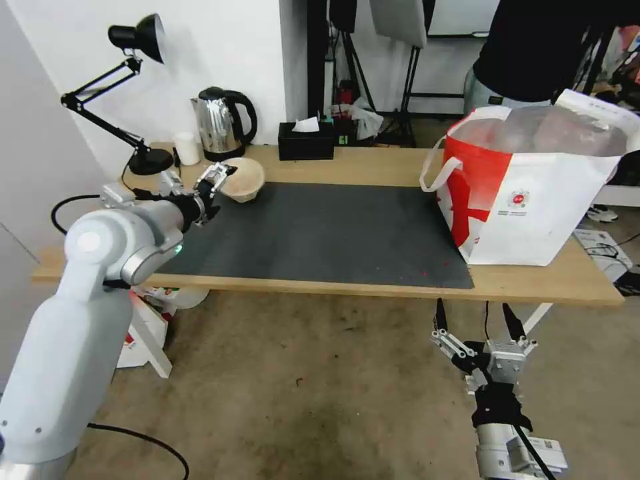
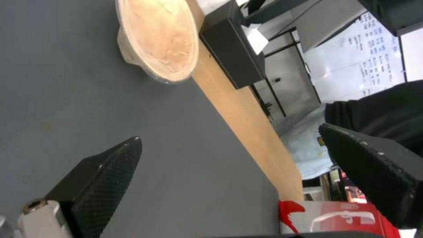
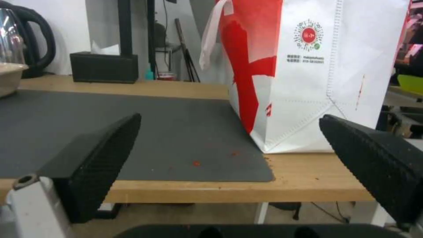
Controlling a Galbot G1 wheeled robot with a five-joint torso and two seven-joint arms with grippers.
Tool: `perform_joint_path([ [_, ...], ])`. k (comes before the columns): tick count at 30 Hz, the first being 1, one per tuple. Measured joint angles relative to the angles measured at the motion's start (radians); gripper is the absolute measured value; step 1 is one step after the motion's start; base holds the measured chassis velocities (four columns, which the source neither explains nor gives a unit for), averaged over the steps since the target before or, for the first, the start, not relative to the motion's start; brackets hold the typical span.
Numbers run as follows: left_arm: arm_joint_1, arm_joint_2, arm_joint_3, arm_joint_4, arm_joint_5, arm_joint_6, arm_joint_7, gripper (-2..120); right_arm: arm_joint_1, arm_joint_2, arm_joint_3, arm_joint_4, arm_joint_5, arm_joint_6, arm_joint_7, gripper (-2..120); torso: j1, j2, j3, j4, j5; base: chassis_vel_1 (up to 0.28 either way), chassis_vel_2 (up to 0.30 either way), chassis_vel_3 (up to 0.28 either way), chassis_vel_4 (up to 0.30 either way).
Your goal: Pick up the trash from the table and place it into the takeout bag.
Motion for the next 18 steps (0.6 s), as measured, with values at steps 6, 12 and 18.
perform_joint_path([
  [6,-0.037,0.006,0.024,0.050,0.026,0.010,0.009,100,0.000,0.000,0.000,0.000,0.000,0.000,0.000,100,0.000,0.000,0.000,0.0001,0.0001,0.000,0.000,0.000,0.000],
  [12,-0.071,0.005,0.043,0.103,0.070,0.008,0.024,100,0.000,0.000,0.000,0.000,0.000,0.000,0.000,100,0.000,0.000,0.000,0.0001,0.0000,0.000,0.000,0.000,0.000],
  [18,-0.113,0.003,0.053,0.143,0.074,0.006,0.027,100,0.000,0.000,0.000,0.000,0.000,0.000,0.000,100,0.000,0.000,0.000,0.0001,0.0000,0.000,0.000,0.000,0.000],
])
